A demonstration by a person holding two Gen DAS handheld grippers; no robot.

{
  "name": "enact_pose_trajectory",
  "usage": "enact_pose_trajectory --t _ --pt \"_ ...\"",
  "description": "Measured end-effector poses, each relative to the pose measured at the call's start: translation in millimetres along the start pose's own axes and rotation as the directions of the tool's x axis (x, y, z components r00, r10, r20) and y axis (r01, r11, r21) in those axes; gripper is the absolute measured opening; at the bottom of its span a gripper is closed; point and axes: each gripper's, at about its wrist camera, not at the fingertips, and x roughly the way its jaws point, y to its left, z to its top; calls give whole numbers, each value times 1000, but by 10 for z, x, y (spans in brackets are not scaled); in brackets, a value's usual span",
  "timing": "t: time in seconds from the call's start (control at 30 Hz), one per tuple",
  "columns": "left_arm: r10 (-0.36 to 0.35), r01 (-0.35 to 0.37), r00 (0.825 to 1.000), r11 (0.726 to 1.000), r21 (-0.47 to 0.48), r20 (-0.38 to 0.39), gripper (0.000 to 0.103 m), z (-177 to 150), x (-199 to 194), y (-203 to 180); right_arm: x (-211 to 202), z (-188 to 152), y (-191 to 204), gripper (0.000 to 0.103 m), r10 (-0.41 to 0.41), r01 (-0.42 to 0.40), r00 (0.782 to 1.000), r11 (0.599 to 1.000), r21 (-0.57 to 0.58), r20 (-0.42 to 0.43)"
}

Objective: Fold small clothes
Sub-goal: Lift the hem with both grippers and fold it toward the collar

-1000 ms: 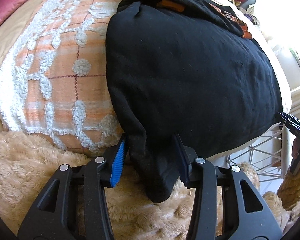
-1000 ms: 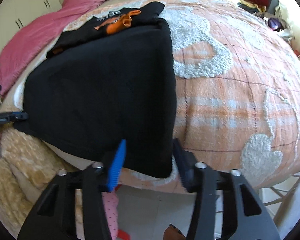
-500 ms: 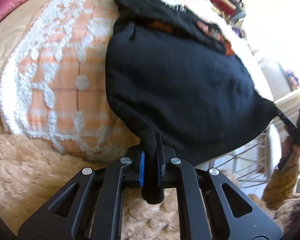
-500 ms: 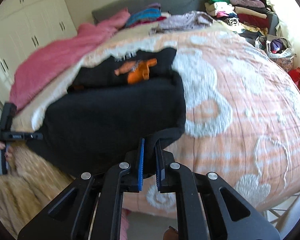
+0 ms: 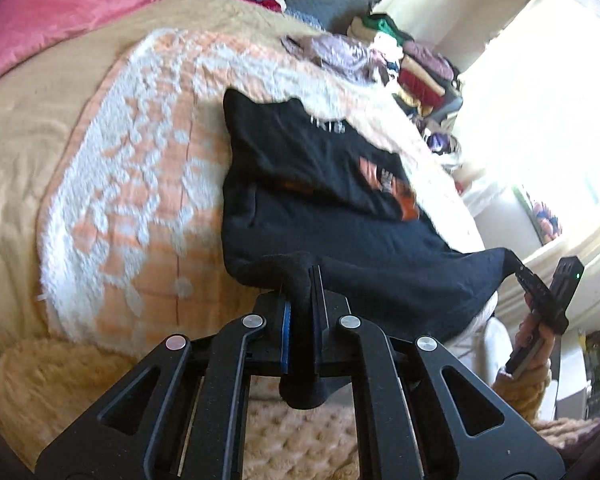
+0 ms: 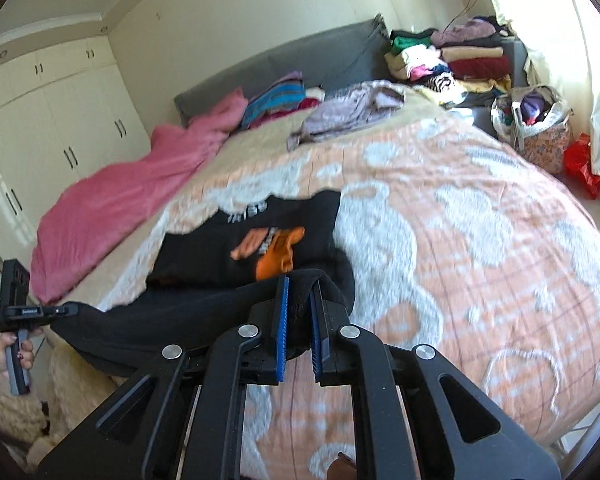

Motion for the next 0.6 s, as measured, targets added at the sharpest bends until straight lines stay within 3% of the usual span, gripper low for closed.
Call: enact_pose_trajectory --t 0.27,0.6 --pt "-33 36 994 999 -26 101 2 292 -66 -14 39 394 100 8 -11 12 997 1000 -20 70" --pt "-13 18 986 999 -30 164 2 739 25 -77 353 741 118 8 -51 55 994 998 -34 102"
